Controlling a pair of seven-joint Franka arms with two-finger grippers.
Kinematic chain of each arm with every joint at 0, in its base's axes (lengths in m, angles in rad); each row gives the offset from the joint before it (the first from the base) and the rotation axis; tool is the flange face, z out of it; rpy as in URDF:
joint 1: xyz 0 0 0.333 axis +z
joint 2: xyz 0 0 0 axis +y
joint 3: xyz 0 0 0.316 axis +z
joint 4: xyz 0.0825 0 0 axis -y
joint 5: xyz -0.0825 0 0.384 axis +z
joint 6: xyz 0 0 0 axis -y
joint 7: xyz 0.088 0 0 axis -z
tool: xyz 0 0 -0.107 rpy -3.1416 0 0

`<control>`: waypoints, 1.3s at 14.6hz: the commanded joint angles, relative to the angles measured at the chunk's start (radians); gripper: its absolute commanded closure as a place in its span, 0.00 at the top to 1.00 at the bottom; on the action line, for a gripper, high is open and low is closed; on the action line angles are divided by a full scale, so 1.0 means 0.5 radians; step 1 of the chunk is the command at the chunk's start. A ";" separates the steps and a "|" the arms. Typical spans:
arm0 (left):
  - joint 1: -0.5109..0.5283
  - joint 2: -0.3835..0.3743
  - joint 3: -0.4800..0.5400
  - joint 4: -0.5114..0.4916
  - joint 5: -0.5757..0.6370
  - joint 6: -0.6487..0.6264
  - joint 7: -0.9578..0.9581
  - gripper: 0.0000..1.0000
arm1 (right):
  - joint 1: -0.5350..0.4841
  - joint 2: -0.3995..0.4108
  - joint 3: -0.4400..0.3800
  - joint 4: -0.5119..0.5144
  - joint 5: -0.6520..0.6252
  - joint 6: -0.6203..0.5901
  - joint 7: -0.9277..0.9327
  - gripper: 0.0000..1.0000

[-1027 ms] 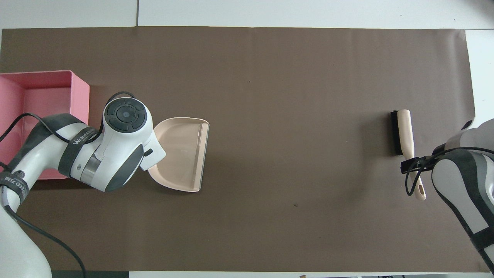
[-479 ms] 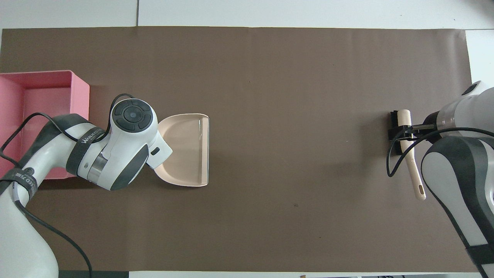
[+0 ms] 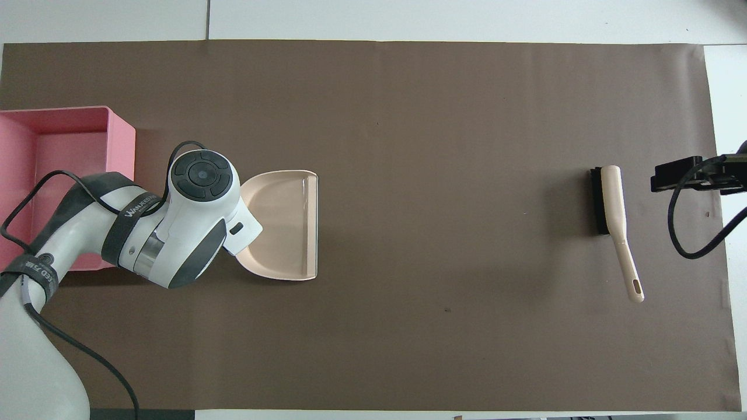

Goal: Clean e-waste and dump in bin

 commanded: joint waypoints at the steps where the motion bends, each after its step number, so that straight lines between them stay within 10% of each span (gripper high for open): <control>1: -0.048 -0.003 0.023 -0.019 -0.020 0.042 0.040 0.04 | -0.052 0.044 0.007 0.276 0.006 -0.309 0.110 1.00; 3: -0.051 -0.003 0.023 -0.019 -0.020 0.042 0.040 0.04 | -0.040 0.026 -0.021 0.289 -0.006 -0.375 0.119 1.00; 5: -0.048 -0.013 0.026 -0.013 -0.021 0.036 0.022 0.41 | 0.009 0.016 -0.140 0.252 0.000 -0.360 0.092 1.00; 10: -0.023 -0.147 0.026 0.009 -0.024 -0.022 -0.161 0.99 | 0.236 0.059 -0.313 0.301 -0.064 -0.353 0.086 1.00; 19: 0.246 -0.249 0.038 0.039 -0.170 -0.433 -1.367 0.99 | 0.258 -0.005 -0.267 0.188 -0.181 -0.338 0.021 1.00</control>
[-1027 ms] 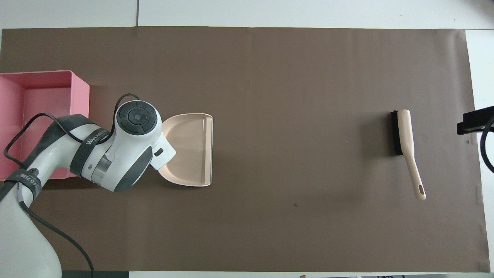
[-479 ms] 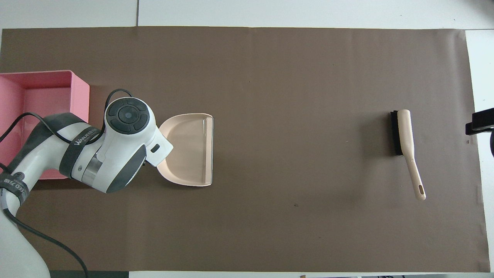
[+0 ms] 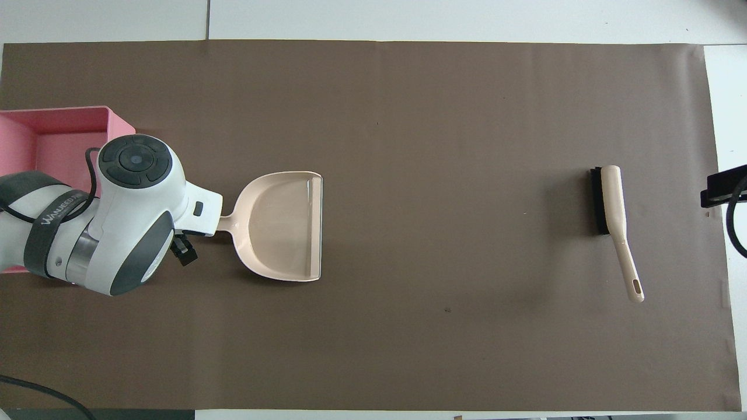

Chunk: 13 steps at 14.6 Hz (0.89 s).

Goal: Clean e-waste and dump in bin

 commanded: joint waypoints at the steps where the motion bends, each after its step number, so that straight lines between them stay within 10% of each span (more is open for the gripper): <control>1: 0.176 -0.002 -0.005 0.024 -0.247 -0.020 -0.364 0.99 | 0.016 0.017 0.018 0.044 -0.042 -0.044 -0.041 1.00; 13: 0.456 0.020 0.026 1.055 -0.662 -0.560 -1.090 0.99 | 0.004 0.180 0.031 0.167 0.019 -0.029 -0.019 1.00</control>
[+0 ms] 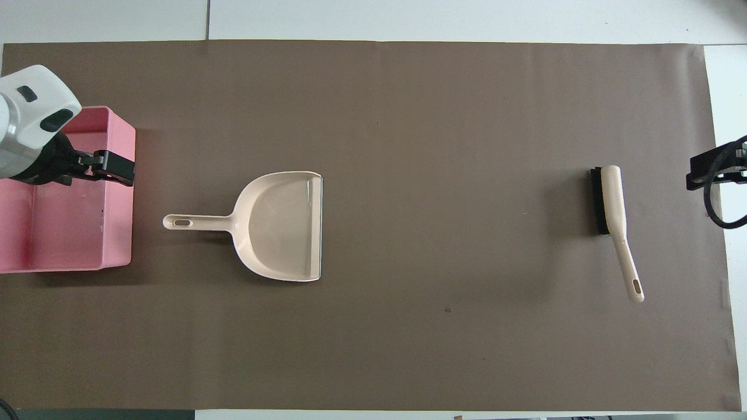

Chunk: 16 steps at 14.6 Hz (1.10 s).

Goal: Clean e-waste and dump in bin

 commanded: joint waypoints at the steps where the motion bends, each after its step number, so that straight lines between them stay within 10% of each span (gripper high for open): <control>1: 0.051 0.023 0.017 0.230 -0.064 -0.185 -0.027 0.99 | -0.003 -0.008 0.002 -0.003 0.030 -0.002 -0.022 1.00; 8: 0.045 -0.234 0.109 0.019 -0.064 -0.308 -0.031 0.99 | -0.006 -0.207 0.002 -0.270 0.125 0.071 -0.032 1.00; 16: 0.106 -0.032 0.121 0.357 -0.061 -0.557 0.034 0.99 | -0.003 -0.210 0.002 -0.267 0.199 0.071 -0.022 1.00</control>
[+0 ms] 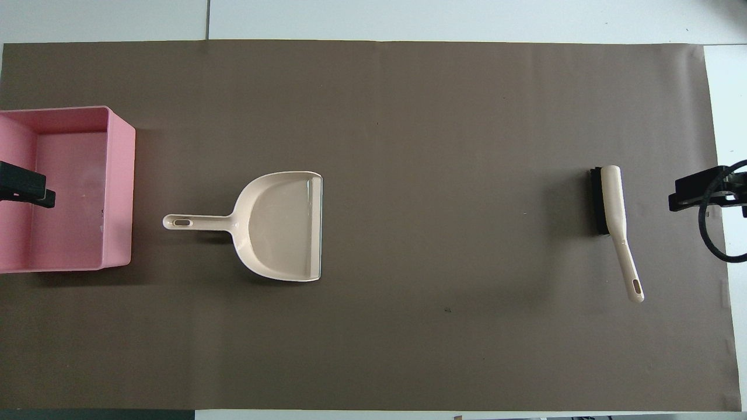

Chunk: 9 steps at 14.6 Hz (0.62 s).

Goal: Clean e-waste and dump in bin

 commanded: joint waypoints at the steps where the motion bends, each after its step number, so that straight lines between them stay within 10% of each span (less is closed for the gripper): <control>1: 0.050 0.037 0.013 0.058 -0.033 -0.072 0.081 0.99 | -0.003 -0.040 -0.001 -0.060 0.037 0.048 -0.032 1.00; 9: 0.059 -0.092 0.013 -0.188 -0.033 0.164 0.137 0.98 | 0.006 -0.040 0.011 -0.060 -0.126 0.094 -0.068 1.00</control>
